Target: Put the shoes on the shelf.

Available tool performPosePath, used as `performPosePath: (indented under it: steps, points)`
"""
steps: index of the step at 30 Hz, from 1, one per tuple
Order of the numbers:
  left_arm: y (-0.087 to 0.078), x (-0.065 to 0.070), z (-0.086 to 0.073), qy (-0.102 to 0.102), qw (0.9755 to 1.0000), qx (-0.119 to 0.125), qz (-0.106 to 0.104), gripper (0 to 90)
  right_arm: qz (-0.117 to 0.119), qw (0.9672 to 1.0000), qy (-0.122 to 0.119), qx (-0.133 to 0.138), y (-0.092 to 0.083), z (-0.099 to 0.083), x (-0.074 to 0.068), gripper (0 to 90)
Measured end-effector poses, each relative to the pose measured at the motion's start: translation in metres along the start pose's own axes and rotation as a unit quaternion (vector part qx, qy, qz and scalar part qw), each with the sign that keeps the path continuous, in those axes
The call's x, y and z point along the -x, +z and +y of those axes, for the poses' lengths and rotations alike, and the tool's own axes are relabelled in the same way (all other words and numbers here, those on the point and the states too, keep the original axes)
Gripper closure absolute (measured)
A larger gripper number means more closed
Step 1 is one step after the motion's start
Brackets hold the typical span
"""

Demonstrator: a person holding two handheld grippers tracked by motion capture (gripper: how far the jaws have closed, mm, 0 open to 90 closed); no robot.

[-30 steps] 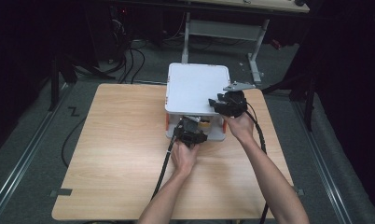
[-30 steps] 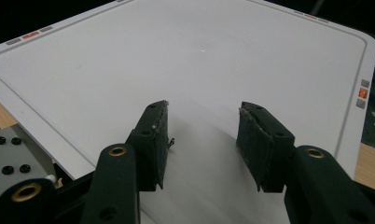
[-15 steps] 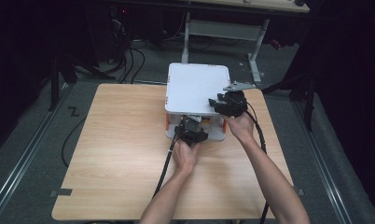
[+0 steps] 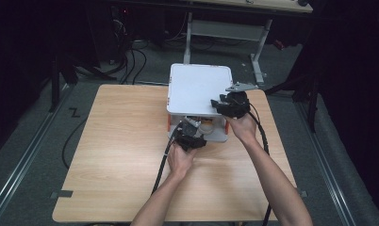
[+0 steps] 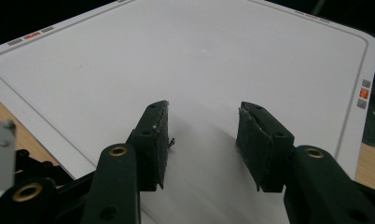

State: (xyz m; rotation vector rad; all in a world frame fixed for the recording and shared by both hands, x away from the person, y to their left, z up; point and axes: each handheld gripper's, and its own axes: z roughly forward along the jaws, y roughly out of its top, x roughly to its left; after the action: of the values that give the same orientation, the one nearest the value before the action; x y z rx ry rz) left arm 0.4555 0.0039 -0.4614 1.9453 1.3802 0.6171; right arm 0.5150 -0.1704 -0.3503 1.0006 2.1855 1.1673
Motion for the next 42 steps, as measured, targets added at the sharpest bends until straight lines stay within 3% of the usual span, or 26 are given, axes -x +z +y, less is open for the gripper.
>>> performPosePath:
  steps: [6,14,22,30,36,42]
  points:
    - [-0.026,-0.017,-0.001,0.003,0.9995,0.023,-0.021,27.5,0.001,1.0000,0.000,0.001,0.000,0.000,0.000,53.0]
    - [-0.063,-0.049,-0.004,-0.013,0.9975,0.058,-0.037,27.8,-0.001,1.0000,0.006,0.000,-0.001,0.000,0.000,52.8]
    - [-0.085,-0.073,-0.010,-0.016,0.9961,0.068,-0.054,27.5,0.000,0.9999,0.010,-0.010,-0.005,0.001,-0.001,50.2]
    - [-0.103,-0.092,-0.017,-0.033,0.9937,0.075,-0.077,30.4,0.012,0.9996,0.023,0.012,-0.034,0.000,0.001,47.8]
    - [-0.118,-0.102,-0.023,-0.028,0.9931,0.089,-0.071,30.4,0.002,0.9997,0.014,0.018,-0.053,-0.011,0.002,48.2]
    - [-0.129,-0.110,-0.030,-0.028,0.9932,0.095,-0.061,30.4,0.008,0.9990,0.027,0.033,-0.073,-0.024,0.008,47.9]
